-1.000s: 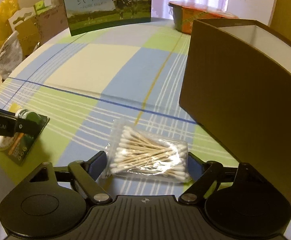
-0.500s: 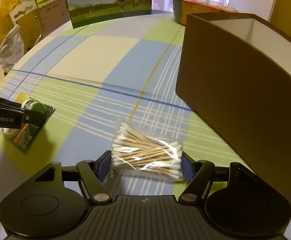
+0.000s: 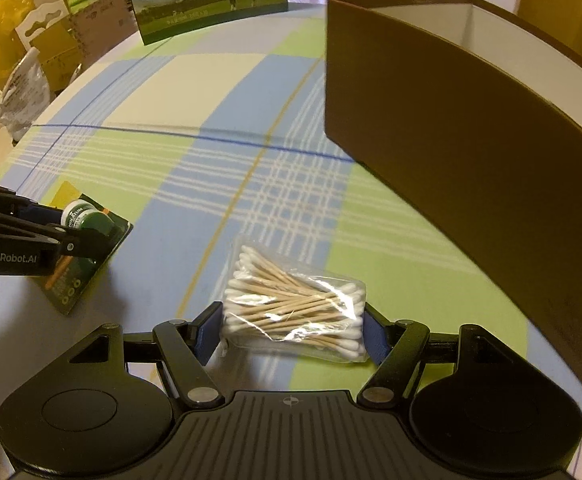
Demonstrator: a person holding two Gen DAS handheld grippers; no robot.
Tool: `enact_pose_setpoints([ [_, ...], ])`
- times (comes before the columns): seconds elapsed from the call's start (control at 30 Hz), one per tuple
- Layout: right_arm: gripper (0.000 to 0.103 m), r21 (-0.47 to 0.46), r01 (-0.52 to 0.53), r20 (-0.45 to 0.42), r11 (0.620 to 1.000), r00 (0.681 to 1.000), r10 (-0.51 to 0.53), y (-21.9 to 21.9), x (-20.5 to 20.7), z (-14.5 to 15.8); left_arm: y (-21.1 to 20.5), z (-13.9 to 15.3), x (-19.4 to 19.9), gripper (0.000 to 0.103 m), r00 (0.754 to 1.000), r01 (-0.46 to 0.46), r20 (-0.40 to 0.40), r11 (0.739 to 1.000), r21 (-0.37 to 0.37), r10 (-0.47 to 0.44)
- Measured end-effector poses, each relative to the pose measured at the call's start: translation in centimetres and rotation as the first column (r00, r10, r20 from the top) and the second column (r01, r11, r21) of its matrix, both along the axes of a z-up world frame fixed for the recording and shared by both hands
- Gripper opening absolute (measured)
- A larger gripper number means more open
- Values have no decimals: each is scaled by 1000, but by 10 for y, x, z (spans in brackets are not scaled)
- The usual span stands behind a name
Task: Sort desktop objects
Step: 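Grasp the bag of cotton swabs with the right tool while the left tool holds the lip salve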
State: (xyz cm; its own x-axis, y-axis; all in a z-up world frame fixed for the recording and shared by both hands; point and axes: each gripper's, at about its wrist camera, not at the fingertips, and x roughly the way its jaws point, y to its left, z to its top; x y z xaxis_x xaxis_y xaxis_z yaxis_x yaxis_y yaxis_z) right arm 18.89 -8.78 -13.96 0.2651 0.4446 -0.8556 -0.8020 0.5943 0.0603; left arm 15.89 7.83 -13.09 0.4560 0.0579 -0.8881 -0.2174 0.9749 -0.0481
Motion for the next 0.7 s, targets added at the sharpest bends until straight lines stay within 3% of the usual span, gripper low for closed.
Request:
enact_pose_setpoints([
  [0.53, 67, -8, 121, -49, 993, 991, -121, -61, -17, 10, -31, 18, -30, 30, 993, 111, 30, 994, -6, -111],
  [0.7, 67, -8, 153, -55, 988, 987, -153, -74, -20, 10, -34, 4, -34, 30, 995, 102, 15, 995, -8, -102],
])
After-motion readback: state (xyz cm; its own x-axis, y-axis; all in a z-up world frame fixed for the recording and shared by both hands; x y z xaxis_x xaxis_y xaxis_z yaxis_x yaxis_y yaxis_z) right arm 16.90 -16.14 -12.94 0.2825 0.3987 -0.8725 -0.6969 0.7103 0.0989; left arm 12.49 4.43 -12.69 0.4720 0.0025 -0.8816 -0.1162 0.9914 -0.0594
